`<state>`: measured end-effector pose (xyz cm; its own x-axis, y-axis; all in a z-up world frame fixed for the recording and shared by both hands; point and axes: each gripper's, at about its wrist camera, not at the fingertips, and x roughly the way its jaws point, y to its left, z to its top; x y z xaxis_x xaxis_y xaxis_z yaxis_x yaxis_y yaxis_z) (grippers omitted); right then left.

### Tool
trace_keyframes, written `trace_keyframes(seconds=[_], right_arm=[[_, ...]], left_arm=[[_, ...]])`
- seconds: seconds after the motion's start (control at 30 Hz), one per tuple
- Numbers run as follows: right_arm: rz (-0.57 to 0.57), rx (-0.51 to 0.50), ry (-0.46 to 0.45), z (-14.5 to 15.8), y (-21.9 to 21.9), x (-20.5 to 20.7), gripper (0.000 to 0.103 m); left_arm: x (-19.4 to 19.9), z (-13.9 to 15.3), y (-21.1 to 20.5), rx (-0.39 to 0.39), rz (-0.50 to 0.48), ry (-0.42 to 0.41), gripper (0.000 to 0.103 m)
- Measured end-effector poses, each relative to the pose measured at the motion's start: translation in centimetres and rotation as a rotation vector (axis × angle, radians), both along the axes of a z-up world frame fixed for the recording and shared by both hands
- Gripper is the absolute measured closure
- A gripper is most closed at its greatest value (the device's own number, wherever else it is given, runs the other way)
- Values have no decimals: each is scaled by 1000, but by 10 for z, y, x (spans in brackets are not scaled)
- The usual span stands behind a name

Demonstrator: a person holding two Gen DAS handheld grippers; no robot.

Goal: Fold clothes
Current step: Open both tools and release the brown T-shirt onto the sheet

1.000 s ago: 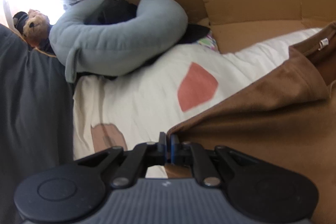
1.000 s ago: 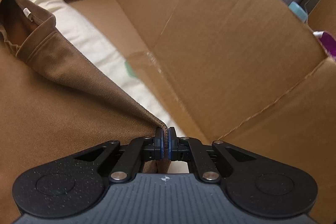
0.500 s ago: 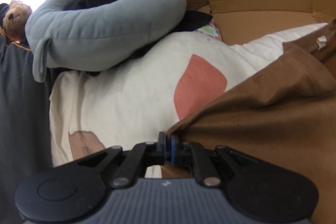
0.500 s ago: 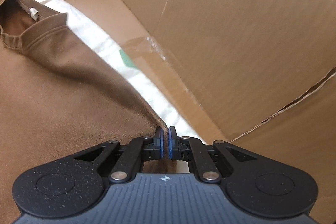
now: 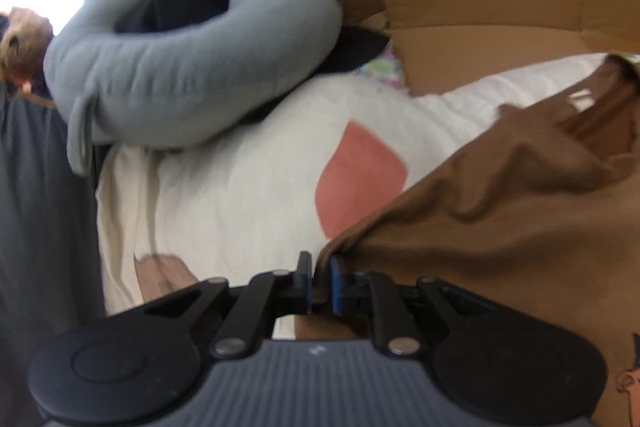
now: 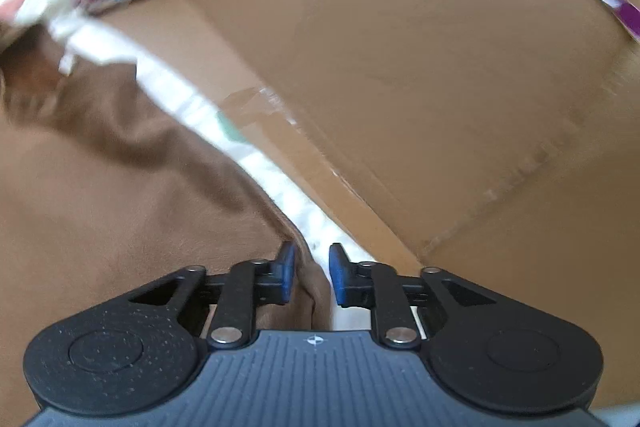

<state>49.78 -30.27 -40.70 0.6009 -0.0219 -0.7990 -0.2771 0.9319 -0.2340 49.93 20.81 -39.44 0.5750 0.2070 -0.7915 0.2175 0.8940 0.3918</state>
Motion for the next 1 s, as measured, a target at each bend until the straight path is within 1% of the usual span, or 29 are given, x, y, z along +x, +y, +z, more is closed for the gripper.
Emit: trace_keyframes(seconds=[0.03, 0.07, 0.17, 0.23, 0.33, 0.4, 0.47, 0.63, 0.8, 0.93, 1.0], right_arm=[[-23, 26, -2, 4, -3, -4, 77], [-25, 35, -2, 6, -4, -8, 77], [4, 24, -1, 13, -4, -14, 77], [20, 40, -10, 16, -3, -14, 77], [-9, 104, -37, 26, -5, -16, 72], [-16, 147, -59, 30, -3, -11, 71], [1, 170, -77, 31, 2, -7, 71], [55, 190, -96, 23, 20, 3, 71], [122, 151, -107, 13, 38, 10, 71], [154, 175, -97, 5, 50, 17, 71], [170, 177, -108, 4, 57, 21, 71]], left_arm=[[-2, 4, -2, 6, -17, -4, 85], [-4, 7, -5, 11, -32, -7, 84], [-9, 14, -9, 17, -60, -20, 82], [-12, 19, -10, 7, -58, -32, 80], [-17, 25, -13, -9, -53, -42, 79], [-18, 28, -14, -20, -44, -49, 79], [-18, 32, -15, -33, -31, -57, 79], [-10, 36, -21, -75, 5, -90, 78], [4, 36, -31, -109, 18, -116, 78], [17, 32, -47, -130, 1, -138, 78], [23, 28, -52, -155, 3, -143, 78]])
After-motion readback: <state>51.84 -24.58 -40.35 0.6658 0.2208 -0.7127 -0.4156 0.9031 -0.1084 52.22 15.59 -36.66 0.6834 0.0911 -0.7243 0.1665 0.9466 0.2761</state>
